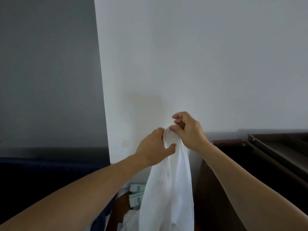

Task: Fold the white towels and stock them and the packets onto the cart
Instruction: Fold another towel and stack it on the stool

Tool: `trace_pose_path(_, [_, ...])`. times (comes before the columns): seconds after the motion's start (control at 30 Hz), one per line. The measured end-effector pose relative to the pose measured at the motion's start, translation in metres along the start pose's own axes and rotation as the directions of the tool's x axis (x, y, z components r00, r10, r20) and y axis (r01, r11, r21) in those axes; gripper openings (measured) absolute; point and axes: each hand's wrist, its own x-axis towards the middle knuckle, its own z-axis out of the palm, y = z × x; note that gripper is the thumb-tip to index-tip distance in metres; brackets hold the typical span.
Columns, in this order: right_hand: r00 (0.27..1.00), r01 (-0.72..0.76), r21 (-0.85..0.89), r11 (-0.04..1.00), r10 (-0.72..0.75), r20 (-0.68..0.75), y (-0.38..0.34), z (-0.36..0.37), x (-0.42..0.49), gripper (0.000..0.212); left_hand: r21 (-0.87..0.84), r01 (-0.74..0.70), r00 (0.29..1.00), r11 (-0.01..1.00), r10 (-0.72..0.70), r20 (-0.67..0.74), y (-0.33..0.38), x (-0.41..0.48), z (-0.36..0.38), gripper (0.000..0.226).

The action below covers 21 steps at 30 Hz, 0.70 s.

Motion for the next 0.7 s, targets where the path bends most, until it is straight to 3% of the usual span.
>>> trace_pose_path(0.13, [1.000, 0.012, -0.002, 1.000, -0.012, -0.010, -0.016, -0.004, 0.011, 0.022, 0.087, 0.072, 0.989, 0.994, -0.060, -0.134, 0.012, 0.010, -0.009, 0.026])
trace_pose_path(0.33, [0.982, 0.026, 0.100, 0.995, -0.007, -0.186, -0.030, -0.024, 0.032, 0.020, 0.116, 0.039, 0.998, 0.992, -0.031, -0.062, 0.009, 0.021, -0.027, 0.011])
trace_pose_path(0.43, [0.927, 0.086, 0.118, 0.989, -0.036, -0.373, -0.057, -0.055, 0.057, 0.023, 0.049, 0.038, 0.998, 0.998, -0.036, -0.042, 0.007, 0.027, -0.035, 0.008])
trace_pose_path(0.53, [0.849, 0.180, 0.142, 0.973, -0.081, -0.523, -0.087, -0.086, 0.073, 0.025, 0.011, 0.005, 0.996, 1.000, -0.004, -0.087, 0.012, 0.029, -0.042, 0.027])
trace_pose_path(0.6, [0.851, 0.188, 0.103, 0.977, -0.110, -0.513, -0.096, -0.090, 0.076, 0.021, 0.079, -0.032, 0.991, 0.996, 0.042, -0.125, 0.015, 0.029, -0.043, 0.044])
trace_pose_path(0.7, [0.933, 0.098, -0.002, 0.995, -0.093, -0.347, -0.090, -0.080, 0.073, 0.015, 0.142, -0.103, 0.985, 0.985, 0.120, -0.121, 0.016, 0.021, -0.038, 0.055])
